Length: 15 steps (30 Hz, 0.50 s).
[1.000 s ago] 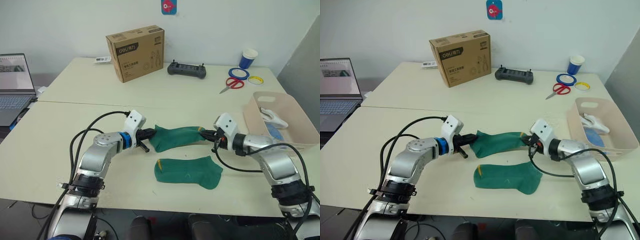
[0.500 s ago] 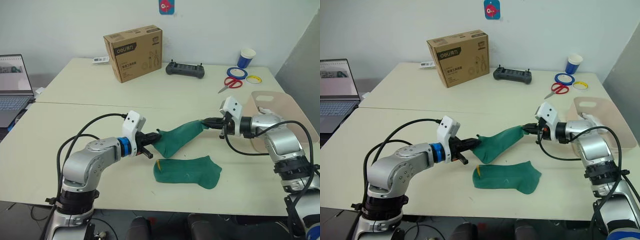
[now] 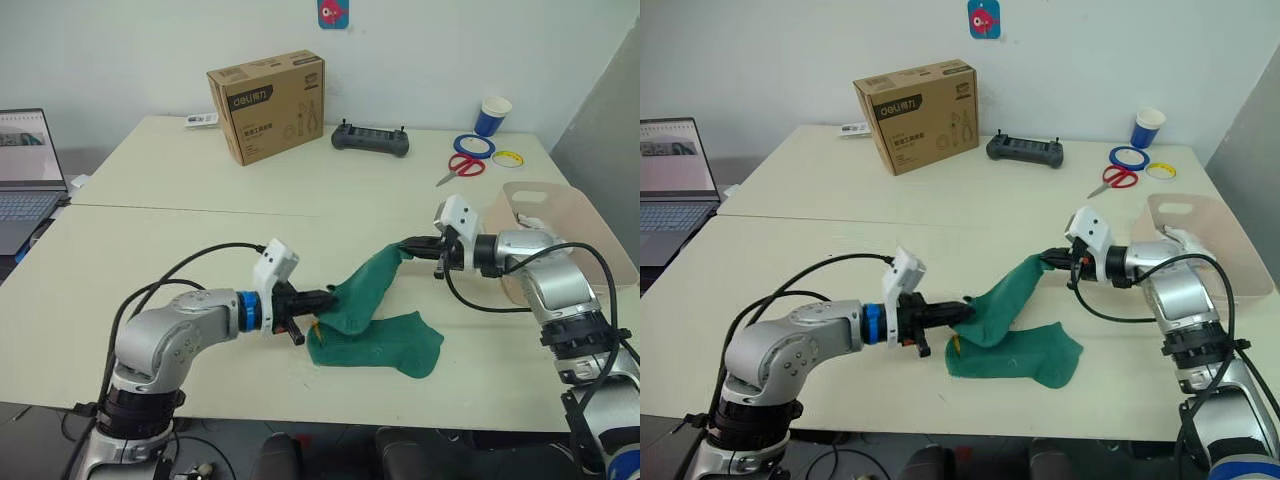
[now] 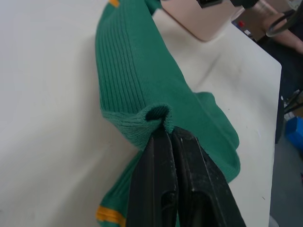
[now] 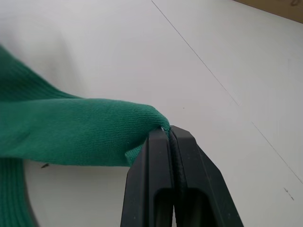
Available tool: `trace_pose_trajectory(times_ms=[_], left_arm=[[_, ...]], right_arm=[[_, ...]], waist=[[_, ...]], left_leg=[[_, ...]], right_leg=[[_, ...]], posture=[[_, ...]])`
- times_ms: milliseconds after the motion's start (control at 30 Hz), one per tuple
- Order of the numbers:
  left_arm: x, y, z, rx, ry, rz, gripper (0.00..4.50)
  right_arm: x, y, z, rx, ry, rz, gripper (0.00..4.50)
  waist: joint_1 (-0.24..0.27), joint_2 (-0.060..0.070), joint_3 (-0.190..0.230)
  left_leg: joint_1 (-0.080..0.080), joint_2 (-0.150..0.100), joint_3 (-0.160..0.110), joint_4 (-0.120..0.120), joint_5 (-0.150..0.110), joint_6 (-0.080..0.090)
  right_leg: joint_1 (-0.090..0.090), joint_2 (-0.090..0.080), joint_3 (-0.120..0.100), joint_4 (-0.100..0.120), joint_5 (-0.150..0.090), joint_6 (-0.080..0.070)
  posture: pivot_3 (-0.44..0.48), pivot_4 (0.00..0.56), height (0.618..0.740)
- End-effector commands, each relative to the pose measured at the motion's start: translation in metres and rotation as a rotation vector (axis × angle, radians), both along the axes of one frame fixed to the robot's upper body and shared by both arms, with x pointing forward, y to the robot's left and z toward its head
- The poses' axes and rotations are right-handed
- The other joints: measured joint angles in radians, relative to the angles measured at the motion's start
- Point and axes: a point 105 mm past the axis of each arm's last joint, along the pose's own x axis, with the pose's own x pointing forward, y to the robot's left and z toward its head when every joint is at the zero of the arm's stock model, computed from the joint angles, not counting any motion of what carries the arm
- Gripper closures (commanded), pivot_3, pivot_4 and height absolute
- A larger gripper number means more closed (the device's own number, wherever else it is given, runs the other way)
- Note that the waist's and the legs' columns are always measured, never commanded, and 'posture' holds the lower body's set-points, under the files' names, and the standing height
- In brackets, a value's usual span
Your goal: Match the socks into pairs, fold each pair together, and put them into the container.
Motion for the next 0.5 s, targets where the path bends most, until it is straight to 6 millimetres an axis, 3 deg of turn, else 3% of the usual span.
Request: trace_pose_trajectory(times_ms=[33,167,200,300,500], left_arm=[[-0.003,-0.009,-0.011,-0.05,0.034,0.019,4.5],[-0.008,-0.009,-0.024,-0.028,0.045,0.038,4.5],[-0.011,-0.012,-0.024,-0.039,0.037,0.025,4.5],[-0.015,-0.015,-0.025,-0.043,0.026,0.014,3.88],[-0.01,-0.001,-0.018,-0.035,-0.011,0.043,1.93]], right_arm=[[0.001,0.004,-0.001,-0.01,-0.038,0.004,4.48],[-0.001,0.004,-0.01,-0.013,-0.027,0.001,4.48],[-0.001,0.003,-0.012,-0.012,-0.023,-0.005,4.27],[-0.002,0.002,-0.017,-0.009,-0.014,-0.011,3.46],[-0.004,-0.003,-0.004,0.032,-0.04,-0.035,1.28]], waist=[[0.0,0.0,0.0],[0.001,0.0,0.0],[0.001,0.0,0.0],[0.001,0.0,0.0],[0.0,0.0,0.0]], left_leg=[[0.0,0.0,0.0,0.0,0.0,0.0],[0.0,0.0,0.0,0.0,0.0,0.0],[0.0,0.0,0.0,0.0,0.0,0.0],[0.0,0.0,0.0,0.0,0.0,0.0],[0.0,0.0,0.0,0.0,0.0,0.0]], right_leg=[[0.0,0.0,0.0,0.0,0.0,0.0],[0.0,0.0,0.0,0.0,0.001,-0.002],[0.0,0.0,0.0,0.0,0.001,-0.002],[0.0,0.0,0.0,0.0,0.001,-0.001],[0.0,0.0,0.0,0.0,0.0,-0.001]], posture=[[0.0,0.15,0.74],[0.0,0.15,0.74],[0.0,0.15,0.74],[0.0,0.15,0.74],[0.0,0.15,0.74]])
